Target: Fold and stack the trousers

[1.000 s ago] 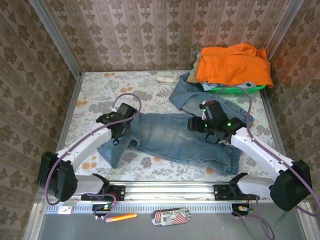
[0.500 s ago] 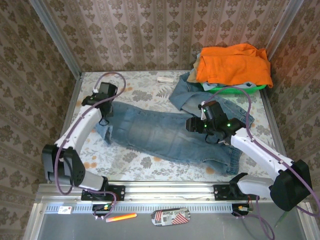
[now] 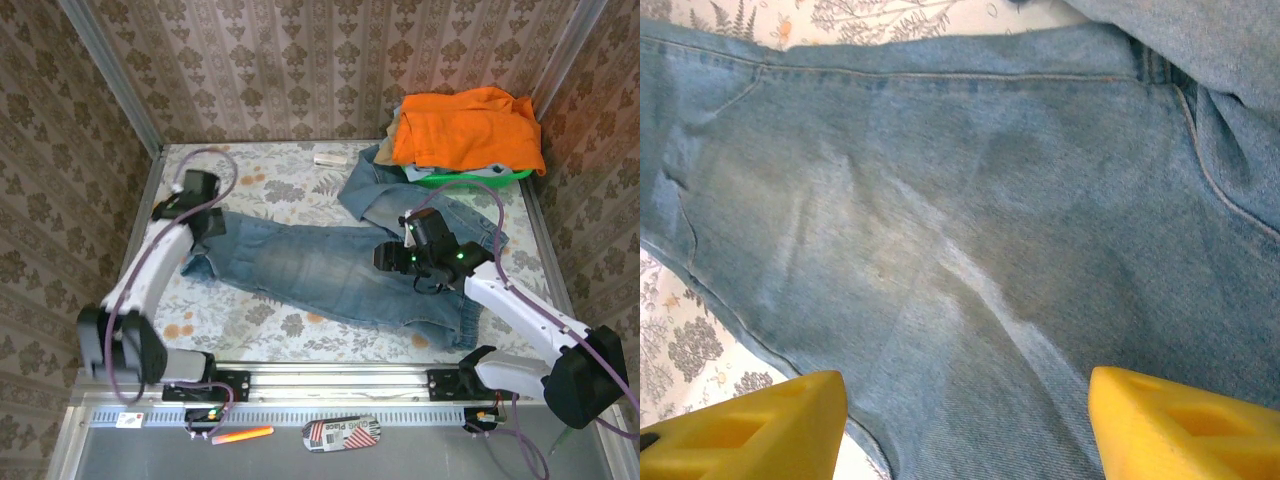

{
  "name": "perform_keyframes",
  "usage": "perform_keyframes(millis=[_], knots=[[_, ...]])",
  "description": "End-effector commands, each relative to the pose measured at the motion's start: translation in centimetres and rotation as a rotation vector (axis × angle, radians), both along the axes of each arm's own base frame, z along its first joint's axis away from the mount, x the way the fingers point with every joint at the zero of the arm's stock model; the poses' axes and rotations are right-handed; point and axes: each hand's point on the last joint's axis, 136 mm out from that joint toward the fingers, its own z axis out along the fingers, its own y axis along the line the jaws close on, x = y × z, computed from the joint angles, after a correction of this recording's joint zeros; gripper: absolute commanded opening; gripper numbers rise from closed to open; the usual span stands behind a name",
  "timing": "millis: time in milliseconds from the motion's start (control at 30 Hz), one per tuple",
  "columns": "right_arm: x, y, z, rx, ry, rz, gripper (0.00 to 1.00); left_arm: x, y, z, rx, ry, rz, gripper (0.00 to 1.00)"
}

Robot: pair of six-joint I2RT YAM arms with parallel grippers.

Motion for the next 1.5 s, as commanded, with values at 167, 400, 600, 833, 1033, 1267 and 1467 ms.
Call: perform_keyframes(millis=[167, 400, 600, 833, 1033, 1267, 1467], knots=[[0.3, 1.5, -1.9, 0.028, 0.047, 0.035, 0.66, -5.8, 4.1, -4.8, -0.516, -0.145, 0.33, 0.94], [1.1, 2.5, -2.2, 0.042, 0.038, 0.066, 0.66, -1.9, 1.9, -8.1, -0.826, -0.182, 0.337, 0.93], [0.9, 2.4, -3.2, 0.026, 0.055, 0.078, 0.66, 0.8, 1.7, -6.6, -1.119, -0.398, 0.449, 0.87], [0.8, 2.3, -3.3, 0.03, 0.06, 0.079, 0.66, -0.2, 2.0, -5.6, -1.255, -0.449, 0.636, 0.82], [0.7, 2.2, -3.0, 0.032, 0.053, 0.072, 0.66, -1.5, 2.5, -9.4, -1.337, -0.437, 0.821, 0.77], [0.6, 1.9, -2.0, 0.033, 0.033, 0.065, 0.65, -1.1, 2.9, -11.6, -1.382, -0.448, 0.877, 0.72], [0.1, 1.8, -1.9, 0.042, 0.031, 0.065, 0.65, 2.2, 3.3, -11.3, -1.457, -0.45, 0.75, 0.51]])
